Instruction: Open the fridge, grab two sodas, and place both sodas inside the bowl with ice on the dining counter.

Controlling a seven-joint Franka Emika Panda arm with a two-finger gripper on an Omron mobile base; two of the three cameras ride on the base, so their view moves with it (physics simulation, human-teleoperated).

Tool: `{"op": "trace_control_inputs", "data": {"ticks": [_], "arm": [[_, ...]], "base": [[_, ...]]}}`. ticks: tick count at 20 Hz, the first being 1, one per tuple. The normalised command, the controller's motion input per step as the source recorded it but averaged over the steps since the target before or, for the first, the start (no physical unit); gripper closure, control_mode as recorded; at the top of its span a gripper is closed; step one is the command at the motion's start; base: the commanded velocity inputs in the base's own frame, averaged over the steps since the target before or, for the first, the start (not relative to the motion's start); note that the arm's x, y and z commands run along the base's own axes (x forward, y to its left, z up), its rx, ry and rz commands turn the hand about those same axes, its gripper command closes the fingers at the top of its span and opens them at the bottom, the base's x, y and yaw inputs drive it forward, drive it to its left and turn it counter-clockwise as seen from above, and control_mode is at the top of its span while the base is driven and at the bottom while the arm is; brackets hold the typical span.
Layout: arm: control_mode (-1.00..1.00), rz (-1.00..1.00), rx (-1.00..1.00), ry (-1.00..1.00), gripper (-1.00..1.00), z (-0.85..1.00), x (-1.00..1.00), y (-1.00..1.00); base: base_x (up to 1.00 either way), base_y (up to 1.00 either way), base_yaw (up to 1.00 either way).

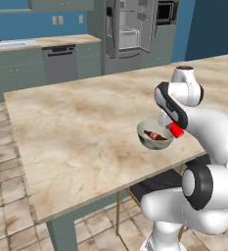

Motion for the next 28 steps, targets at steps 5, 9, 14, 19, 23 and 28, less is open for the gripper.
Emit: {"op": "trace_control_inputs", "data": {"ticks": [5, 9, 14, 19, 23, 28], "arm": [[-1.0, 0.01, -0.13, 0.02, 1.0, -0.42, 0.36, 0.08], [-1.0, 0.05, -0.08, 0.03, 1.0, -0.39, 0.47, 0.0], [-1.0, 0.08, 0.0, 0.02, 1.0, -0.28, 0.53, 0.0], [-1.0, 0.08, 0.0, 0.04, 1.0, -0.26, 0.52, 0.0], [-1.0, 0.08, 0.0, 0.07, 1.0, -0.23, 0.53, 0.0], [-1.0, 0.07, 0.0, 0.08, 1.0, -0.28, 0.54, 0.0]], "base": [[0.0, 0.0, 0.0], [0.0, 0.0, 0.0], [0.0, 0.0, 0.0], [0.0, 0.0, 0.0], [0.0, 0.0, 0.0], [0.0, 0.0, 0.0]]}}
